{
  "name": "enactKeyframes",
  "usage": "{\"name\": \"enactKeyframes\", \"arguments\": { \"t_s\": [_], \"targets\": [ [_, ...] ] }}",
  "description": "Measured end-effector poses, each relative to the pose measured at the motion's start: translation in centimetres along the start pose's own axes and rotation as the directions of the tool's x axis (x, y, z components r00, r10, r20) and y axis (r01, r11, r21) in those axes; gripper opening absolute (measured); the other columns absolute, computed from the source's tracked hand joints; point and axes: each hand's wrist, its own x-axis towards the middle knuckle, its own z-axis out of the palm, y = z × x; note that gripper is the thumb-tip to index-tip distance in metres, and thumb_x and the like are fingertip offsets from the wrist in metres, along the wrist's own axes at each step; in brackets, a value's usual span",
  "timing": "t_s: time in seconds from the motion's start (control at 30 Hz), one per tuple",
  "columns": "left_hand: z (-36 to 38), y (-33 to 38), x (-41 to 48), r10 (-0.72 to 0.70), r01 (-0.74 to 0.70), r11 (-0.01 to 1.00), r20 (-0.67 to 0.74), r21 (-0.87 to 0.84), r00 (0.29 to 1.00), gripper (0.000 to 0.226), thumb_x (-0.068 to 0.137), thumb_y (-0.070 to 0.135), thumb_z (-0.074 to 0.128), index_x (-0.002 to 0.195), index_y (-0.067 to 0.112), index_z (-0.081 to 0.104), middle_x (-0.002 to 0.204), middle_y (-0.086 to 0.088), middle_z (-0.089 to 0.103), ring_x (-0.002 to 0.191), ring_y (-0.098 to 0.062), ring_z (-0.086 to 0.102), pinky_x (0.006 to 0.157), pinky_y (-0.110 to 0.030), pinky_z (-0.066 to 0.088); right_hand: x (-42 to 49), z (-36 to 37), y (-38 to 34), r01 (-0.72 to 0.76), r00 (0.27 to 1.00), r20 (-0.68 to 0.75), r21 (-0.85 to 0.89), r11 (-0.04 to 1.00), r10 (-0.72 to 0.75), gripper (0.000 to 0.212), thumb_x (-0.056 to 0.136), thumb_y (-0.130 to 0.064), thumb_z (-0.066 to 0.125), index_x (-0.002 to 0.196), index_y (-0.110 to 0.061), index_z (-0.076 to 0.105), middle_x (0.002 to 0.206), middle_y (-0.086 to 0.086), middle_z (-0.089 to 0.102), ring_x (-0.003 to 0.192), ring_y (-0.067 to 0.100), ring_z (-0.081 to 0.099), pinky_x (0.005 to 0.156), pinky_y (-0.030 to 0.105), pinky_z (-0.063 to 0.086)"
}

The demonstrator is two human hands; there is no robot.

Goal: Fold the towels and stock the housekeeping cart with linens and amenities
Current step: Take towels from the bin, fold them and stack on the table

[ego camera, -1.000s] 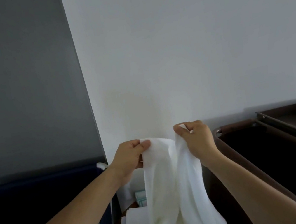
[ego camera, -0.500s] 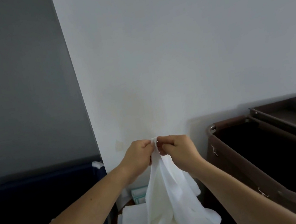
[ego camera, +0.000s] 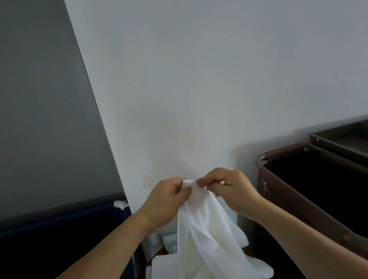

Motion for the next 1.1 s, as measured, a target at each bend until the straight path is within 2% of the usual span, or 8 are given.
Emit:
{"name": "enactKeyframes", "arguments": {
  "t_s": [0.2,0.4,0.57,0.63,0.7,0.83,0.97,1.1],
  "targets": [
    [-3.3,4.3,1.6,0.021,-0.030,0.953,-0.033,-0.301,0.999,0.021,0.100,0.008,0.050,0.107,-0.005,0.066,0.104,-0.025,0.068,0.091,-0.030,0.064,0.096,-0.056,0.049,0.1,-0.1,0.1,0.027,0.997,-0.075,-0.025,0.999,-0.029,0.029,0.078,-0.038,0.080,0.096,-0.040,0.057,0.098,-0.026,0.066,0.093,-0.006,0.061,0.080,0.017,0.045],
    [-7.3,10.3,4.1,0.222,-0.233,0.872,-0.078,-0.430,0.972,0.026,0.102,0.009,0.043,0.108,0.007,0.069,0.093,-0.007,0.072,0.087,-0.017,0.067,0.077,-0.029,0.057,2.1,-1.6,-5.1,0.145,0.983,-0.142,0.224,0.964,-0.115,0.036,0.061,-0.052,0.079,0.090,-0.046,0.060,0.091,-0.011,0.072,0.081,0.011,0.070,0.070,0.031,0.058],
    [-10.5,15.4,6.8,0.478,-0.496,0.867,-0.339,0.036,0.810,0.018,0.103,0.017,0.045,0.109,0.015,0.062,0.094,0.006,0.064,0.084,-0.005,0.057,0.075,-0.016,0.046,5.1,-4.3,-11.1,0.346,0.902,-0.363,0.289,0.893,-0.233,0.020,0.073,-0.039,0.077,0.084,-0.031,0.063,0.073,-0.017,0.067,0.064,0.002,0.061,0.057,0.020,0.050],
    [-10.9,15.6,7.5,0.548,-0.443,0.832,-0.375,0.334,0.748,0.019,0.104,0.023,0.044,0.113,0.012,0.057,0.102,0.004,0.062,0.086,-0.003,0.053,0.070,-0.009,0.040,6.1,-5.0,-12.1,0.377,0.878,-0.422,0.325,0.867,-0.224,0.011,0.081,-0.032,0.073,0.079,-0.026,0.063,0.064,-0.019,0.062,0.057,-0.002,0.053,0.053,0.016,0.044],
    [-10.5,14.4,7.8,0.487,-0.334,0.851,-0.366,0.406,0.793,0.023,0.104,0.024,0.043,0.111,0.006,0.055,0.103,-0.005,0.060,0.087,-0.012,0.052,0.066,-0.020,0.039,6.5,-5.0,-11.5,0.308,0.887,-0.423,0.245,0.919,-0.185,0.014,0.086,-0.026,0.072,0.074,-0.025,0.063,0.059,-0.018,0.059,0.051,-0.003,0.049,0.051,0.017,0.041],
    [-9.2,11.7,7.3,0.327,-0.283,0.942,-0.295,0.181,0.898,0.015,0.102,0.021,0.048,0.101,0.017,0.063,0.094,-0.001,0.063,0.083,-0.018,0.056,0.077,-0.038,0.049,6.0,-4.8,-9.3,0.145,0.918,-0.383,0.079,0.986,-0.104,0.013,0.090,-0.023,0.068,0.079,-0.022,0.062,0.065,-0.012,0.059,0.049,-0.005,0.049,0.049,0.012,0.038],
    [-10.1,15.3,7.0,0.420,-0.549,0.818,-0.474,-0.172,0.774,0.016,0.093,0.029,0.058,0.087,0.035,0.071,0.086,0.008,0.070,0.082,-0.013,0.063,0.074,-0.034,0.053,6.3,-7.2,-12.7,0.396,0.789,-0.558,0.138,0.908,-0.260,0.014,0.086,-0.026,0.071,0.087,-0.033,0.059,0.060,-0.019,0.060,0.049,-0.004,0.048,0.050,0.011,0.038],
    [-10.4,16.2,6.7,0.427,-0.495,0.865,-0.402,-0.077,0.810,0.016,0.096,0.030,0.057,0.089,0.029,0.071,0.083,0.009,0.068,0.075,-0.010,0.061,0.068,-0.032,0.051,4.9,-6.6,-11.6,0.450,0.783,-0.422,-0.123,0.884,-0.457,0.029,0.089,-0.014,0.063,0.096,-0.042,0.057,0.081,-0.030,0.060,0.053,0.003,0.051,0.054,0.011,0.040]
  ]
}}
